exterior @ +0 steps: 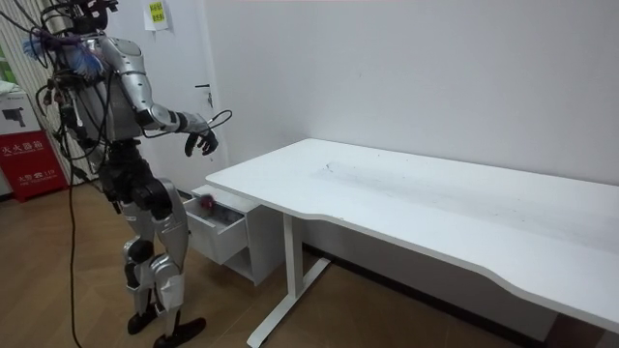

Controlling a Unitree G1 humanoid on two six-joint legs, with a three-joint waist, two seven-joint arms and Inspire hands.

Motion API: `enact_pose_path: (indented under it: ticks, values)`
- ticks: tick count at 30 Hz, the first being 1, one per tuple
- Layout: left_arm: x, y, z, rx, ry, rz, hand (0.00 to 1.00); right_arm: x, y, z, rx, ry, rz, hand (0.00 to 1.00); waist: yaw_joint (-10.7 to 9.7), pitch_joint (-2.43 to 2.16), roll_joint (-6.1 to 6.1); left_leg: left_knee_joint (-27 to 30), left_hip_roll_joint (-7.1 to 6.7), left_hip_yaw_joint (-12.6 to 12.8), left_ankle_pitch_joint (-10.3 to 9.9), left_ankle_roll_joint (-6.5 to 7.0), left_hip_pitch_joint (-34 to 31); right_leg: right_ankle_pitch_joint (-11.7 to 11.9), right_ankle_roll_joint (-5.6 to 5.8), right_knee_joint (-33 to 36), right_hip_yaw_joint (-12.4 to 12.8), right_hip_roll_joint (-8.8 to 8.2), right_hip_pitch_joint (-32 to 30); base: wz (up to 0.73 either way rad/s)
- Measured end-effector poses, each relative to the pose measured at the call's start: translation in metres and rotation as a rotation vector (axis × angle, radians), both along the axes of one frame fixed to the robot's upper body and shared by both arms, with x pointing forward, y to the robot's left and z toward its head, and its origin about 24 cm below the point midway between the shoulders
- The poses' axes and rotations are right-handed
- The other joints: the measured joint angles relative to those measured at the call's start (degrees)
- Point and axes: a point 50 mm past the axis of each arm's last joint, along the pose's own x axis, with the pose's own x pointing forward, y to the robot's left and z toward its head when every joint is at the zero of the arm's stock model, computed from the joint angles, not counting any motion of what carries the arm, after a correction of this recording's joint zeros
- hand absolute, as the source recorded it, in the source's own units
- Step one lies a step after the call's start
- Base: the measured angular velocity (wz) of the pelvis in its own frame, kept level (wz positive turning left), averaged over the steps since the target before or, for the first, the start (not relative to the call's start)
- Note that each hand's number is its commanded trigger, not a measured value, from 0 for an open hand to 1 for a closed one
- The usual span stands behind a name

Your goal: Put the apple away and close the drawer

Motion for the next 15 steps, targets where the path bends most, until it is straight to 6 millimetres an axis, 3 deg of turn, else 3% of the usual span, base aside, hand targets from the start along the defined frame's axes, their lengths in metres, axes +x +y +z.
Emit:
enact_pose_path:
  ticks: [6,15]
  values:
    - [-0.0003,0.0003,0.0001,0.002,0.0,0.0,0.0,-0.0039,-0.0014,-0.0035,-0.004,0.014,-0.006,0.0,0.0,-0.17,-0.27,0.1,-0.01,0.0,0.0,0.0,0.1,0.0,0.0,0.0,0.0,-0.02,0.1,0.0]
    - [-0.0001,0.0014,0.0004,0.005,0.0,0.0,0.0,-0.0051,-0.0028,-0.0046,-0.002,0.003,-0.03,0.0,0.0,0.0,-0.6,0.0,-0.01,0.0,0.0,0.0,0.3,0.0,0.0,0.0,-0.1,-0.01,0.4,0.0]
